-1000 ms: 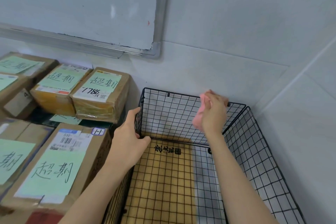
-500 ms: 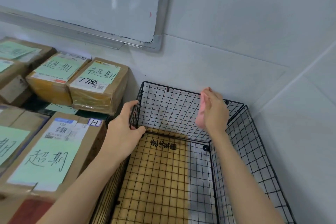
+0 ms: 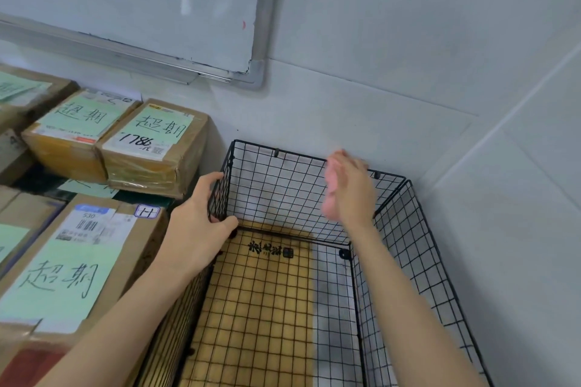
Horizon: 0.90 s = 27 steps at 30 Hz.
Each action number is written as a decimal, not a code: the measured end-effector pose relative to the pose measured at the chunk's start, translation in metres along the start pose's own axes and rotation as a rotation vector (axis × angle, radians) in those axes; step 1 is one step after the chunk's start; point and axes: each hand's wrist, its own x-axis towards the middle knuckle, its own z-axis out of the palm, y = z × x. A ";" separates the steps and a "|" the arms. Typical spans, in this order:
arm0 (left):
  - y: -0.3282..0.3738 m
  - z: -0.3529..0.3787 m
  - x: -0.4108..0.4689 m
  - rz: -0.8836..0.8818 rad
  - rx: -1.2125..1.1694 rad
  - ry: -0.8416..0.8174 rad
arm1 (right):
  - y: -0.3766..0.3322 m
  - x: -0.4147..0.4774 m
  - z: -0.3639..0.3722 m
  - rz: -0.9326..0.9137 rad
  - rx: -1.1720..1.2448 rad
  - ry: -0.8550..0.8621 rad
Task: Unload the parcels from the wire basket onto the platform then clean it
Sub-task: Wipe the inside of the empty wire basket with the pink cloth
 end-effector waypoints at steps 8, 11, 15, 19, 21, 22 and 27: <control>-0.001 0.004 0.002 -0.006 -0.001 -0.005 | -0.026 0.001 0.026 0.226 0.204 0.231; -0.002 0.004 0.002 0.003 0.026 0.001 | -0.067 -0.007 0.059 0.056 0.336 0.126; -0.001 0.001 0.002 0.010 0.055 -0.014 | -0.068 -0.006 0.047 -0.091 0.233 -0.037; -0.001 0.002 0.001 0.002 0.063 -0.009 | -0.003 -0.005 0.010 -0.015 0.122 0.027; -0.001 0.002 0.000 0.007 0.059 -0.013 | 0.019 -0.008 -0.003 0.069 0.113 0.125; -0.001 0.002 0.000 0.010 0.059 -0.014 | 0.022 -0.008 -0.003 0.121 0.137 0.175; -0.001 0.004 0.001 -0.001 0.066 -0.016 | -0.037 0.000 0.040 0.267 0.386 0.311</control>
